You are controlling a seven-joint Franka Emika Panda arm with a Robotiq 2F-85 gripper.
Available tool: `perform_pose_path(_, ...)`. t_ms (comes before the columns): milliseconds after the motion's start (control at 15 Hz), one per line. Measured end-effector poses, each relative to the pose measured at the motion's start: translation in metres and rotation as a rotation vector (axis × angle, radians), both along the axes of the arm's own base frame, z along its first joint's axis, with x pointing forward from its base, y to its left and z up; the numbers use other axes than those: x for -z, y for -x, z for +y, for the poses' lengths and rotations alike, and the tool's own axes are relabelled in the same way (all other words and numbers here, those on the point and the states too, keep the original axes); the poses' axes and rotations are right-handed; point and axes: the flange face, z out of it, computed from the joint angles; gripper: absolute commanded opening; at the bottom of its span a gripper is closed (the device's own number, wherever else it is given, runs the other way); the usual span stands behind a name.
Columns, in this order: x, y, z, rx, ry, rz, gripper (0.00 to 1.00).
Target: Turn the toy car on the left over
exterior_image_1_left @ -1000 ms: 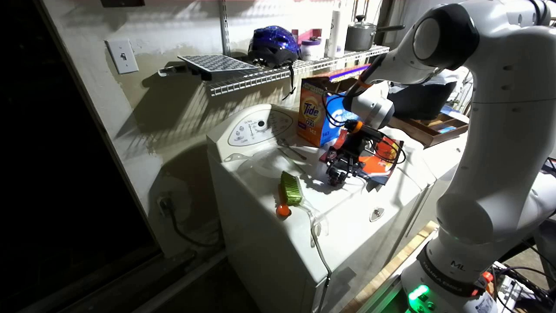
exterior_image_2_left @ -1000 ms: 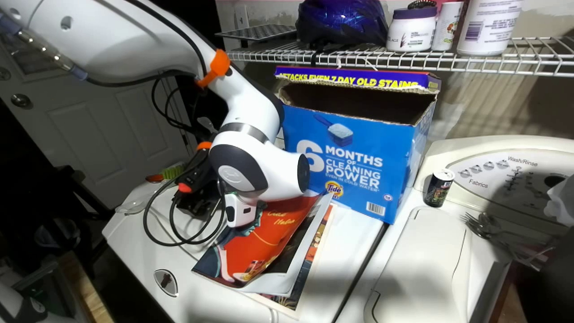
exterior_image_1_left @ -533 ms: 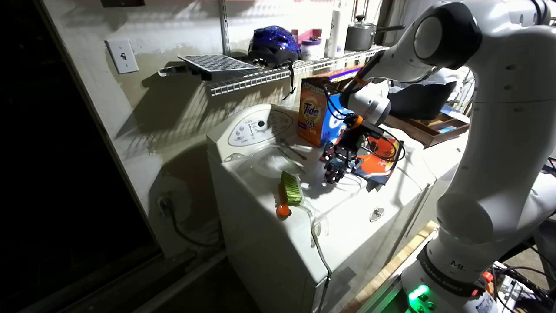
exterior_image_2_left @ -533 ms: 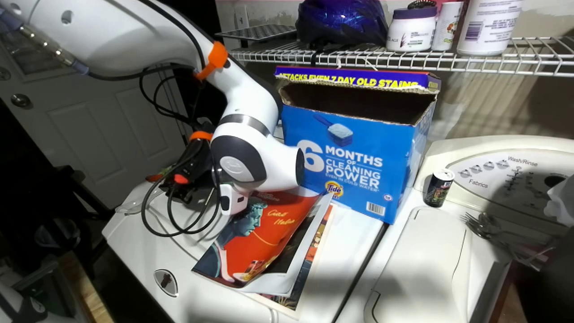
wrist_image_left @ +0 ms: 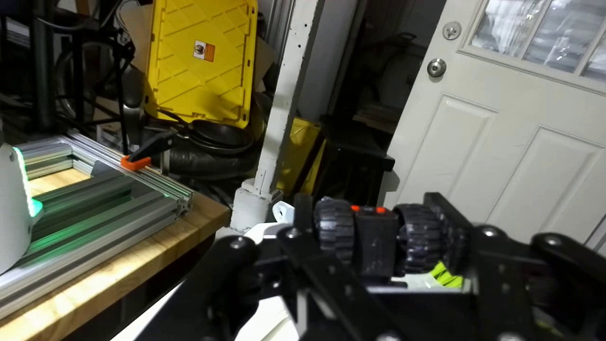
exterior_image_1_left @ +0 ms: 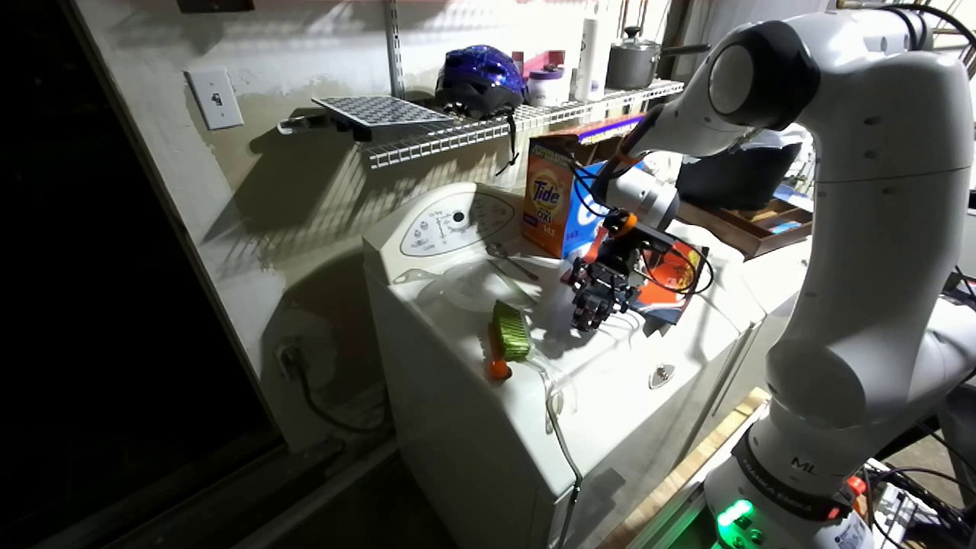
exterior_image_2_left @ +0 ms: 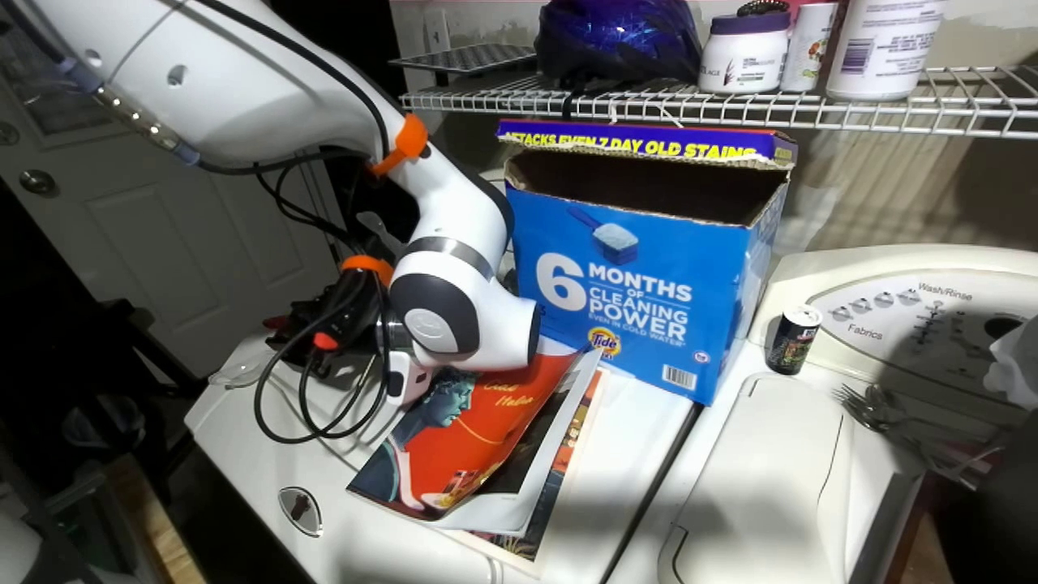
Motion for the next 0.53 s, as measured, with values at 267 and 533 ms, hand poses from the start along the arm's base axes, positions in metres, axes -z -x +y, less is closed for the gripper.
perform_pose_path(267, 0.016, 0.003, 0.0, -0.004, -0.006, 0.036, 0.35)
perform_pose_path(533, 0.024, 0.005, 0.0, -0.008, -0.004, 0.068, 0.35)
